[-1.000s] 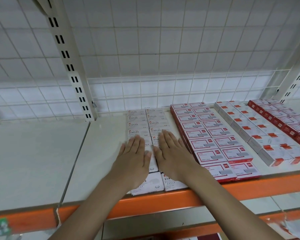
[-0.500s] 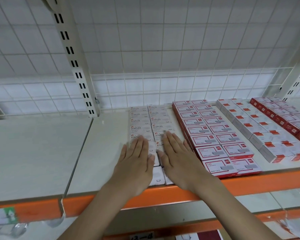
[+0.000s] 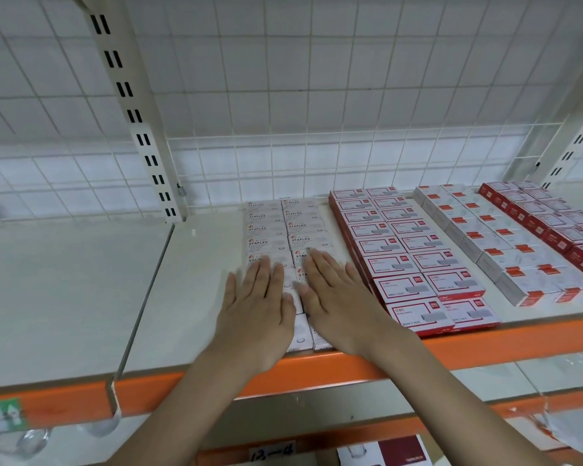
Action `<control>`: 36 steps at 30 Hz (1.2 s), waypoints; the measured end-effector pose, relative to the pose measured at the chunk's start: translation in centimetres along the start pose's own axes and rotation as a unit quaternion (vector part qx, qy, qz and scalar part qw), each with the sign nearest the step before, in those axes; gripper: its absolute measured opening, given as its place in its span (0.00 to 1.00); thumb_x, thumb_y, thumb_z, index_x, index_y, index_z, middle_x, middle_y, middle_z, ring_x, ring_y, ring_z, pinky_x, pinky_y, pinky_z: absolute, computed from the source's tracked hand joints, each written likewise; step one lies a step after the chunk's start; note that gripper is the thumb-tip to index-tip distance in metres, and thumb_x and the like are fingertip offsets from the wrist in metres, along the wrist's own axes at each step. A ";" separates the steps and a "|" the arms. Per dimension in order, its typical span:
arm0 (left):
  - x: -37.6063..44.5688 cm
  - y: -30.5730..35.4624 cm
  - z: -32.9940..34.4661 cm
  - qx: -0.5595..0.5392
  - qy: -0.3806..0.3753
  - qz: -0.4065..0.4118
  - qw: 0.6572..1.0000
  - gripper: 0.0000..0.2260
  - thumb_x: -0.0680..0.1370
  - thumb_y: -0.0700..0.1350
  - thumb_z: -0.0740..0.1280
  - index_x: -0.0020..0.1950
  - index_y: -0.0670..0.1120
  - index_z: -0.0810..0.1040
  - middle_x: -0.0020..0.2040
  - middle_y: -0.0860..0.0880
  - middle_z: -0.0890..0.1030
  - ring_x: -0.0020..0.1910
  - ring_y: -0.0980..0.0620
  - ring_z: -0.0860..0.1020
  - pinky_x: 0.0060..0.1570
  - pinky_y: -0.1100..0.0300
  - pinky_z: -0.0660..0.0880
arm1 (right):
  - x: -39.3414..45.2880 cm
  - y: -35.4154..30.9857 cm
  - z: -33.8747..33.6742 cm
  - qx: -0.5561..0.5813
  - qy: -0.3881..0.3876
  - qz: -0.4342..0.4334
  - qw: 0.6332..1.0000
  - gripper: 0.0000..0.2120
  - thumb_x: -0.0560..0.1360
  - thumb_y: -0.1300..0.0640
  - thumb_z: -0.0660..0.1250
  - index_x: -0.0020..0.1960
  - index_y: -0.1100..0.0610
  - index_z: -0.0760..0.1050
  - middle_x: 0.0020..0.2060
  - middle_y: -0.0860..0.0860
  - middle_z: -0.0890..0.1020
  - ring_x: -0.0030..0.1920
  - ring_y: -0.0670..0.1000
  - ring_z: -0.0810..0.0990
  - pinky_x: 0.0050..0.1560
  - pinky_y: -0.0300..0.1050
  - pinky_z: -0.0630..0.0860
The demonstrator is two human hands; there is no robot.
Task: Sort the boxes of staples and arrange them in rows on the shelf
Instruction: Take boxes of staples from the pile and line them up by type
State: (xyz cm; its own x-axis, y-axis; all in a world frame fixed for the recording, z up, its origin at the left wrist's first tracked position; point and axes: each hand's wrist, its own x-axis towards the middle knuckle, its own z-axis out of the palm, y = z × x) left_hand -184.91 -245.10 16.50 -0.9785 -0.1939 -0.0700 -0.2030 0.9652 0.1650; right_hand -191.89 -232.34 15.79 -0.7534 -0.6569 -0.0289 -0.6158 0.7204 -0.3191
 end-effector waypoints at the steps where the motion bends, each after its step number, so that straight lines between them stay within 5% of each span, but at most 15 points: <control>1: 0.0 0.0 0.0 0.003 0.002 0.000 1.000 0.24 0.82 0.51 0.40 0.75 0.48 0.35 0.75 0.49 0.34 0.73 0.54 0.33 0.70 0.53 0.30 | -0.1 0.1 -0.1 0.018 0.010 0.002 1.000 0.26 0.81 0.45 0.41 0.76 0.52 0.40 0.76 0.46 0.41 0.74 0.42 0.36 0.69 0.40 0.31; 8: -0.2 -0.8 0.0 -0.001 -0.007 0.020 1.000 0.24 0.82 0.53 0.39 0.76 0.49 0.37 0.76 0.51 0.35 0.73 0.55 0.33 0.72 0.53 0.33 | -0.5 0.9 -0.4 0.036 0.040 -0.010 0.999 0.27 0.82 0.48 0.45 0.76 0.56 0.40 0.76 0.51 0.42 0.75 0.47 0.39 0.73 0.42 0.38; 36: 0.1 -0.2 0.4 -0.022 0.027 0.005 0.999 0.23 0.82 0.52 0.41 0.77 0.49 0.42 0.77 0.51 0.39 0.75 0.54 0.37 0.70 0.54 0.33 | 0.9 1.1 -0.2 0.016 -0.011 -0.002 1.000 0.27 0.82 0.48 0.44 0.76 0.58 0.41 0.76 0.51 0.41 0.75 0.47 0.37 0.74 0.46 0.38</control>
State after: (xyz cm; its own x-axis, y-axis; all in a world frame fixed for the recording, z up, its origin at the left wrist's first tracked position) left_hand -184.99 -245.30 16.06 -0.9807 -0.1947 -0.0159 -0.1937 0.9586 0.2089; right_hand -193.28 -232.12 15.63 -0.7452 -0.6650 -0.0492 -0.6111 0.7106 -0.3488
